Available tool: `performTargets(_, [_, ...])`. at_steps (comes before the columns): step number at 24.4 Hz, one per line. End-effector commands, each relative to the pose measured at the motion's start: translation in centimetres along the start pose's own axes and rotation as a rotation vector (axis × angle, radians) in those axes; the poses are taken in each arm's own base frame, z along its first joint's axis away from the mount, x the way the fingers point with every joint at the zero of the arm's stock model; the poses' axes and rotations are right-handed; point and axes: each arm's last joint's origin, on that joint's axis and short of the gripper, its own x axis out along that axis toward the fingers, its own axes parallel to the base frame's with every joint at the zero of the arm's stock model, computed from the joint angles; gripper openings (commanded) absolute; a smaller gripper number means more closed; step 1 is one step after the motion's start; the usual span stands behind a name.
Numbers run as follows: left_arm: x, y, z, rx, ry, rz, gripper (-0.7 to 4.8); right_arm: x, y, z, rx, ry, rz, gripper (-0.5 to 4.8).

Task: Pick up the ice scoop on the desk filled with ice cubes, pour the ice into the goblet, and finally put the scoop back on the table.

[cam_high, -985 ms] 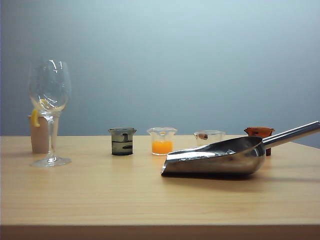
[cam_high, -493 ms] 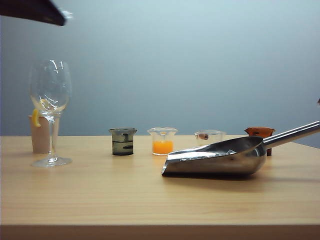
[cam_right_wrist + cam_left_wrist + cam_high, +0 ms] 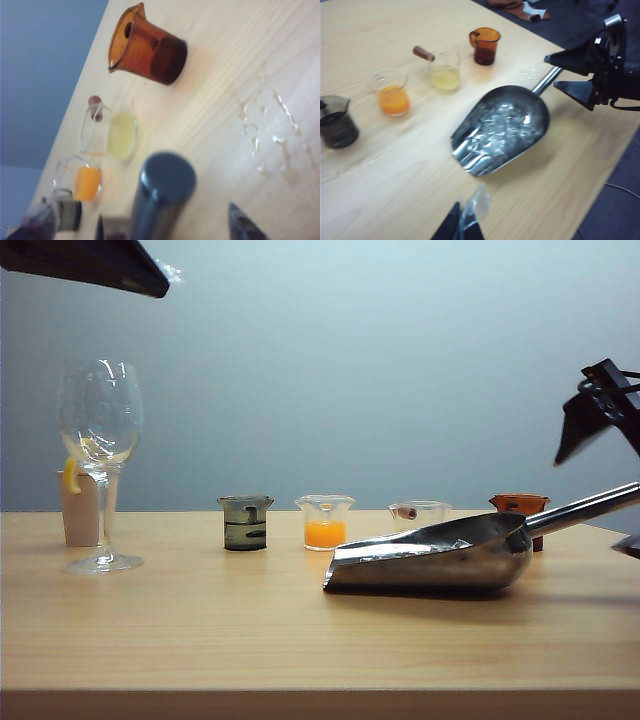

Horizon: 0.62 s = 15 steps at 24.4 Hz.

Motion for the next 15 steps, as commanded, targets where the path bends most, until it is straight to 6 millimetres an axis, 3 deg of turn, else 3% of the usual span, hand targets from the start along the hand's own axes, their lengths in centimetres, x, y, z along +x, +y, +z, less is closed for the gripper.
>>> performTargets(1, [-0.01,0.06,-0.05,0.002,0.010,0.020,-0.05,1.56,0.28,-0.03,0.074,-0.045,0.087,4.79])
performTargets(3, [-0.02,0.07,-0.11,0.006,0.016,0.025,-0.05,2.24,-0.07,-0.27,0.110,-0.042,0.091,4.79])
performTargets(9, [-0.02,0.07,-0.11,0.070,0.017,0.025,-0.05,2.52,-0.48,-0.47,0.123,-0.044,0.085,3.86])
performTargets(15, [-0.02,0.07,-0.11,0.070,0.017,0.024,-0.05,2.53,-0.52,-0.41,0.125,-0.067,0.074,1.43])
